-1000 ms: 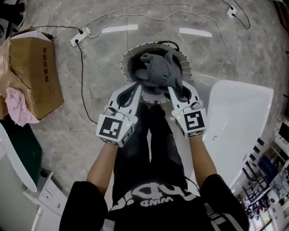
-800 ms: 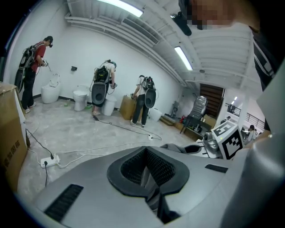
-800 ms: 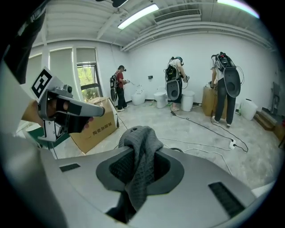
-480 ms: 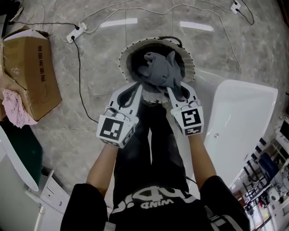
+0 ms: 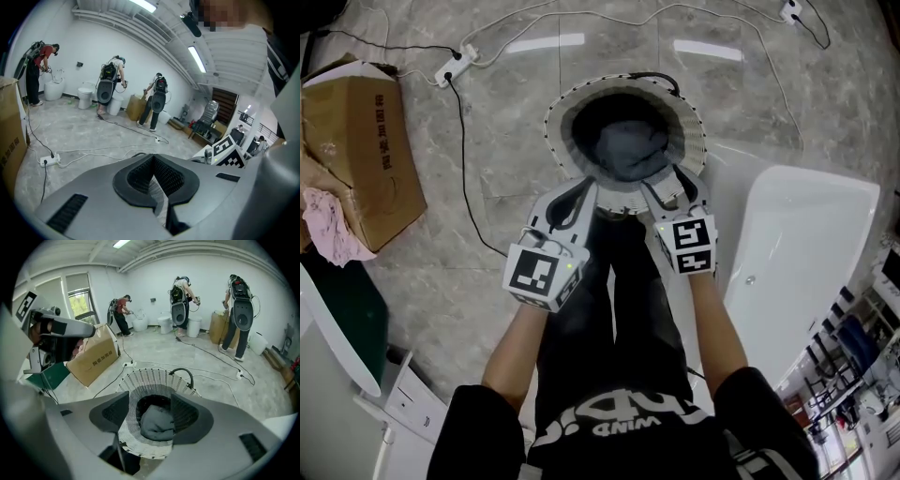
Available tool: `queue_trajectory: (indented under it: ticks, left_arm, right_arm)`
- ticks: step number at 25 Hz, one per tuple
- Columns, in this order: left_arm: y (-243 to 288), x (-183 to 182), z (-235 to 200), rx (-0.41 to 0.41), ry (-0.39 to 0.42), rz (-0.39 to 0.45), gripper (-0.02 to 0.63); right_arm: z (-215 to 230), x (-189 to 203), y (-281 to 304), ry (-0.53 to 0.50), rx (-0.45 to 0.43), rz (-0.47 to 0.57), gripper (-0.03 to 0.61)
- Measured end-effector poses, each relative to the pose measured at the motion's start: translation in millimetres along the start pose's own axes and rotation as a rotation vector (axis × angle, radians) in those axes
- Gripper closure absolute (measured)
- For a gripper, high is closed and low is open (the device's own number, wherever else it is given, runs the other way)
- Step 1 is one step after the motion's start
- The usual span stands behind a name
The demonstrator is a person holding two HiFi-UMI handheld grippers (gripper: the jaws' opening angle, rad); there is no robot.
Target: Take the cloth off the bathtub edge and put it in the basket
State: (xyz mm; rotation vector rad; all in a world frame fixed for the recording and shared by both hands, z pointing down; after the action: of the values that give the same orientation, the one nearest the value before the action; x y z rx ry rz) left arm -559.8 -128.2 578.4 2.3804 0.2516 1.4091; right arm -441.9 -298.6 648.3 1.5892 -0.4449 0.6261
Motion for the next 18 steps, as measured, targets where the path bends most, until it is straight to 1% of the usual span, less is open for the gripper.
queue_trajectory:
  ticks: [4,7,9,12,13,14,18]
  left_arm:
    - [-4.0,-3.6,4.3,-0.002,0.000,0.004,0.603]
    - [-11.5,-13.1,11.5,-0.001,0.009,0.008,0.603]
    - [-18.5,-24.3,19.6,0.000,0.016,0.013,0.603]
    - [-29.5,-50.2,35.4,0.011,0.045,0.028,0.603]
    - [-34.2,-60.2,42.3,0.015,0.056,0.035,0.603]
    - [-40.1,-70.3,50.7,0.018,0.064,0.041,0.603]
    - [-67.0,-110.7,89.8,0.027,0.112,0.065,0.603]
  right_arm:
    - [0.3,-7.3,-6.5,0.008,-0.002,0.014,0.331]
    - [-1.0,-20.8,-21.9,0.024,-0.014,0.043,0.331]
    - [-1.7,-35.3,-38.6,0.034,-0.021,0.073,0.331]
    - [2.2,-62.9,-69.4,0.076,-0.038,0.142,0.339]
    - [4.6,-71.7,-82.0,0.096,-0.045,0.168,0.375]
    - [6.8,-79.5,-96.6,0.112,-0.048,0.193,0.426]
    - [12.4,-107.2,-163.0,0.126,-0.036,0.281,0.529]
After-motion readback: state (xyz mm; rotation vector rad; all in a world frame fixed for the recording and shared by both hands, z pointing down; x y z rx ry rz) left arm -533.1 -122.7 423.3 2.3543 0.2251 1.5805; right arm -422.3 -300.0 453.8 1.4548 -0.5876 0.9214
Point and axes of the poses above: the fingertips, and each gripper's own axes: y forward along the fingers, z to its right, x out of its underside, the point moved 9 cm from there along -y, backward along the fingers, and after that the axes turned 9 degrees about x, right-handed, at the moved point
